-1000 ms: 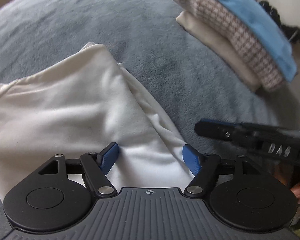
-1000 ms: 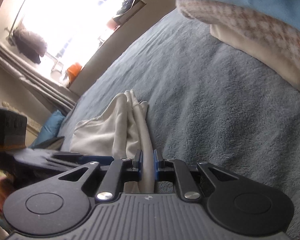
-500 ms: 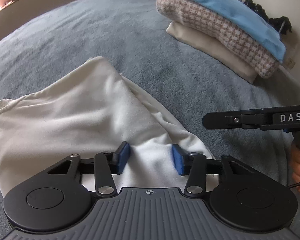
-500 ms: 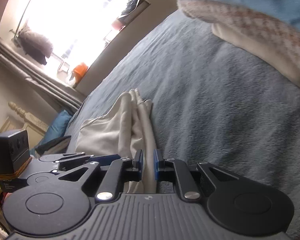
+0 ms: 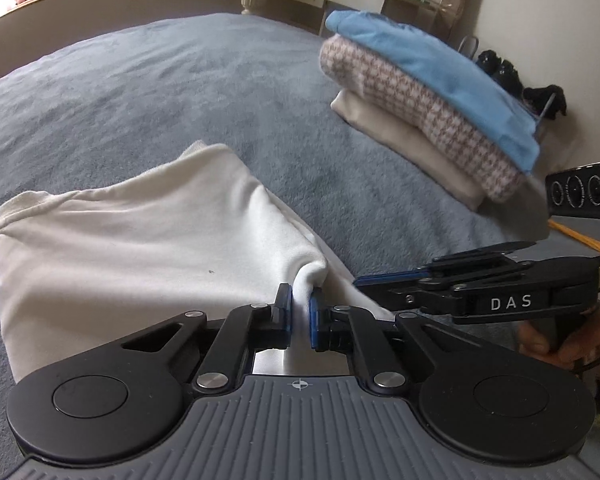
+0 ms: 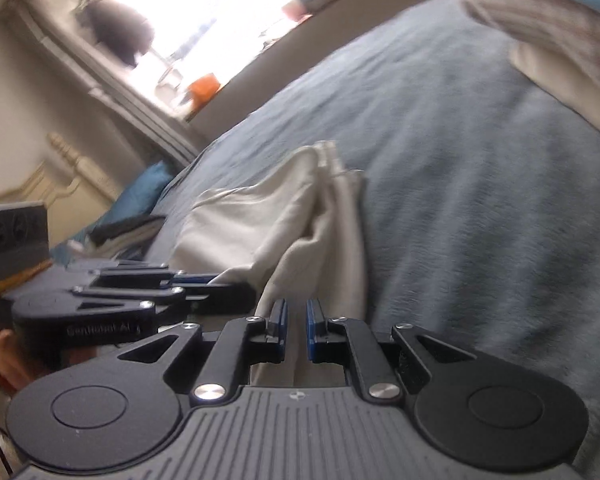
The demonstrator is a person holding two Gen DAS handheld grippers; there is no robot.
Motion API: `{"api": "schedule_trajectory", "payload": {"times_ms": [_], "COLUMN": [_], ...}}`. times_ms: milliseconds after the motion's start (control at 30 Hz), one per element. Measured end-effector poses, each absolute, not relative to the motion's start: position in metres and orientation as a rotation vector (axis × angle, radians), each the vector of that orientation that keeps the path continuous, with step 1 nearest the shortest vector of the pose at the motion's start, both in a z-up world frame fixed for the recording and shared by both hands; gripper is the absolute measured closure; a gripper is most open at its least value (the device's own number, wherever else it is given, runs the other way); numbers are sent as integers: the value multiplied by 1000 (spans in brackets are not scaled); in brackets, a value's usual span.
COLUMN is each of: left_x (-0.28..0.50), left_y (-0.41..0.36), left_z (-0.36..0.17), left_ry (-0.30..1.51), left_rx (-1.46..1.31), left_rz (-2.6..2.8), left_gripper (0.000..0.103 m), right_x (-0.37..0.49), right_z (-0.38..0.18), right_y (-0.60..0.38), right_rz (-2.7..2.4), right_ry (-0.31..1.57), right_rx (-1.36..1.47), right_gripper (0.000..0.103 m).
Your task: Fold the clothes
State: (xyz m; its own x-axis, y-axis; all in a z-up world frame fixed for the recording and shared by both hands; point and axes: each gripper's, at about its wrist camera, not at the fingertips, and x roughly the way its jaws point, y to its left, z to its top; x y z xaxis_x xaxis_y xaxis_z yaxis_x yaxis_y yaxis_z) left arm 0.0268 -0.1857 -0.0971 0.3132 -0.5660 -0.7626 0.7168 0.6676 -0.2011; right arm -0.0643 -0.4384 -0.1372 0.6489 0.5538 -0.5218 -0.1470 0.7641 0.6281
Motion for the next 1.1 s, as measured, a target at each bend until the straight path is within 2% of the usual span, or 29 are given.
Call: {"api": "schedule_trajectory", "payload": {"times_ms": [200,533,767,967,1100], "left_x": [31,29,46,51,55], "left_y": [-178,-180,-191,-187,-187], "left_z": [-92,-92,-120,-129,-130], "left_ry": [933,881,960,978,995], "left_rx": [128,124,80,45,5], "left_rz": [-835,-858,-884,-907,-917], "left_gripper": [97,97,96,91,81], "right_x": [-62,-48,-64,-91,-107], "right_z": [-140,-132,-127,-124,-113], "right_y": [-450,-400,-397,-416,-438], "right_rz": [451,559,613,611,513], "right_ry": [711,792,830,885,896], "right_rx": [677,279,215,286,397], "right_gripper": [93,93,93,92,92]}}
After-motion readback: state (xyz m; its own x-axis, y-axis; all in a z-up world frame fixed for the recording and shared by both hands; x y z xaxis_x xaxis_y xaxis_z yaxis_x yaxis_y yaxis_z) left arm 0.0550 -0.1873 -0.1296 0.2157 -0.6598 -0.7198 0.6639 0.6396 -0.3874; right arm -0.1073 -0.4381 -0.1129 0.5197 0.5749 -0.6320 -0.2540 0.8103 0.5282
